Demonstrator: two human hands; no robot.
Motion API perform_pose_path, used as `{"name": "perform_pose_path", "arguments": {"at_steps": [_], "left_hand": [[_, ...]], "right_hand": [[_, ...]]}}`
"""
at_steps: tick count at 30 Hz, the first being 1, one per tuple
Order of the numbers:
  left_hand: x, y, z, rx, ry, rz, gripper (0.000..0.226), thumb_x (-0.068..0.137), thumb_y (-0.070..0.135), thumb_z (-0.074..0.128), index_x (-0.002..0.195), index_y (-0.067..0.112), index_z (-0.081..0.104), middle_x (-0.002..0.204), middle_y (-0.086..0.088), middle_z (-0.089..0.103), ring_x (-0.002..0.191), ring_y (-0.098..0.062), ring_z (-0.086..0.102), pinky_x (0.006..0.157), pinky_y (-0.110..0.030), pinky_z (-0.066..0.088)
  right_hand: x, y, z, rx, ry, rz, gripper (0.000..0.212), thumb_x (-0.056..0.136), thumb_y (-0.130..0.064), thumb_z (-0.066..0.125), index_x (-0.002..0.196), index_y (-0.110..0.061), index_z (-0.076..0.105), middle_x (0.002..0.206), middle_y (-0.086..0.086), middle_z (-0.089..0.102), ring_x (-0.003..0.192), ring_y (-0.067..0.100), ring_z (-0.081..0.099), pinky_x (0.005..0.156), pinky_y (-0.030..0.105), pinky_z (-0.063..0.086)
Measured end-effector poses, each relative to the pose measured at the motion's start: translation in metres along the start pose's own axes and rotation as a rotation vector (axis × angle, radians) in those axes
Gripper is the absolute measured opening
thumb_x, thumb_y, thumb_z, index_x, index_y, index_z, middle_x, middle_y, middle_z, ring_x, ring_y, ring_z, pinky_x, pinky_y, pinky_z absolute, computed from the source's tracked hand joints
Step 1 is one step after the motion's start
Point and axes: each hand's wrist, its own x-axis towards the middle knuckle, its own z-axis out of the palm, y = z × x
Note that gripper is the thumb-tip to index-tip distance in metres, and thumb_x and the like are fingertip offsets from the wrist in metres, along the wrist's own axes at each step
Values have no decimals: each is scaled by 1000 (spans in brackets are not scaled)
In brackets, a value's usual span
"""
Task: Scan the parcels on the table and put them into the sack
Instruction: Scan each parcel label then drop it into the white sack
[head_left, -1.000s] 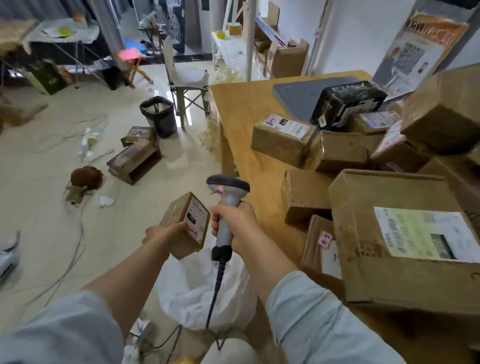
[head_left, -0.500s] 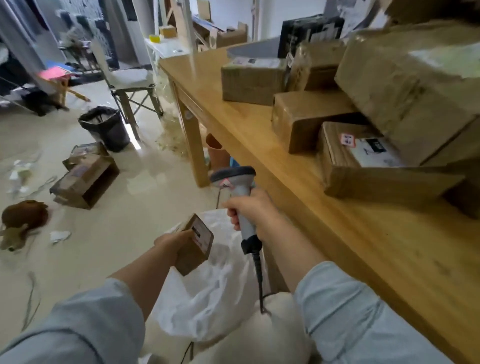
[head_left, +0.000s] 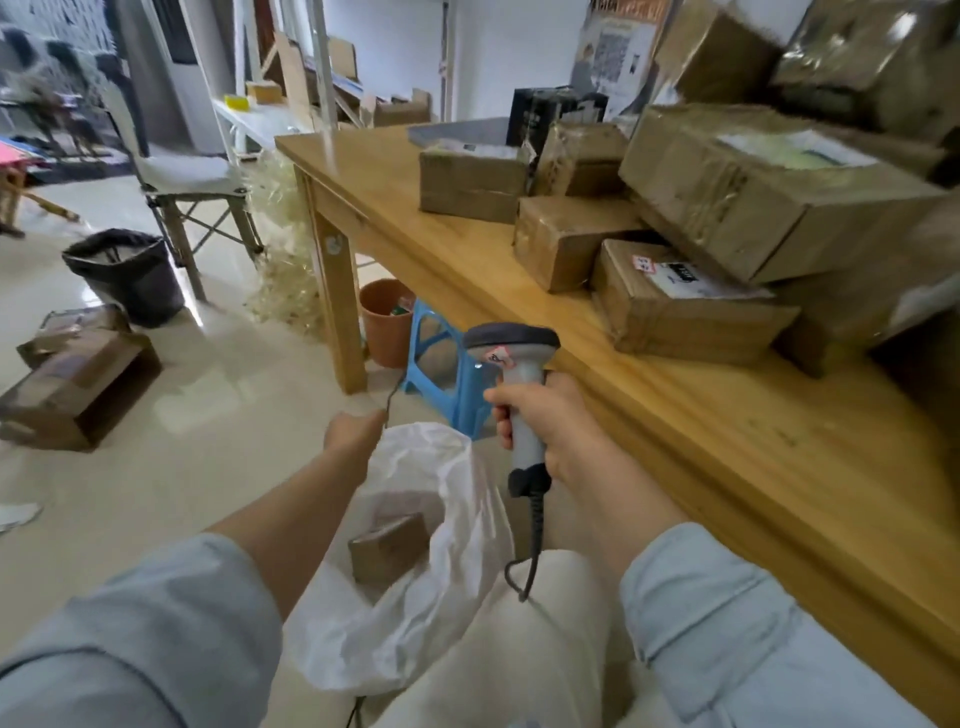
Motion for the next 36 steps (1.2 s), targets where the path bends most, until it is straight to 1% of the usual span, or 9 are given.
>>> {"name": "perform_pose_path", "arguments": {"at_steps": [6,9,13,17,19,27,30,34,36], "left_hand": [[-52,99,34,-120,-110,359,55,85,35,61,134,12,53,129,-7,58,115,-27,56,101,-43,45],[-89,148,61,-190,-241,464,51,88,34,59,133,10,52,114,-7,60,103,-24,59,99,-44,48],[-139,196,99,-232,-476,395,54,86,45,65,122,7,52,101,-6,58,84,-18,59,74,-31,55],[-172,239,130,-180,-709,241,112,46,74,77,138,19,43,130,-13,53,114,-35,55,92,-48,51],[-184,252,143,-117,-757,194,123,38,77,77,141,21,40,139,-15,47,120,-40,50,95,-52,47],[-195,265,165,-4,-750,179,56,78,34,76,117,5,49,106,-16,59,92,-28,60,67,-37,54],[-204,255,157,-131,-799,198,30,82,17,74,94,3,52,90,-15,61,81,-26,62,74,-38,55],[-198,234,144,-304,-729,276,50,72,8,81,114,4,54,105,-14,67,87,-25,69,62,-35,60],[-195,221,131,-369,-672,277,54,70,8,81,116,5,54,103,-12,69,90,-23,70,71,-34,60]], "right_hand": [[-36,-41,-23,63,99,-169,20,79,0,69,65,-7,56,51,5,54,42,13,48,45,25,43],[-51,-68,-48,143,192,-256,20,80,3,66,65,-6,57,56,7,57,44,13,51,45,24,43],[-65,-92,-83,276,311,-342,11,82,-1,66,73,-4,61,61,10,62,50,17,57,49,27,46],[-77,-102,-112,334,348,-383,18,82,1,66,67,-5,59,57,9,60,49,18,54,51,30,44],[-81,-104,-122,360,359,-386,14,83,2,64,71,-4,60,55,8,59,48,17,53,50,30,44],[-88,-109,-156,436,382,-428,10,84,0,65,76,-5,62,54,7,61,47,17,55,46,26,47],[-87,-109,-167,460,369,-441,8,86,-4,66,79,-3,61,54,9,64,46,18,59,48,26,50],[-89,-109,-170,495,302,-436,10,85,-8,68,83,-1,61,56,11,65,47,19,62,48,25,52],[-94,-107,-166,509,262,-423,10,85,-7,68,83,-1,60,54,10,63,44,18,59,44,23,49]]}}
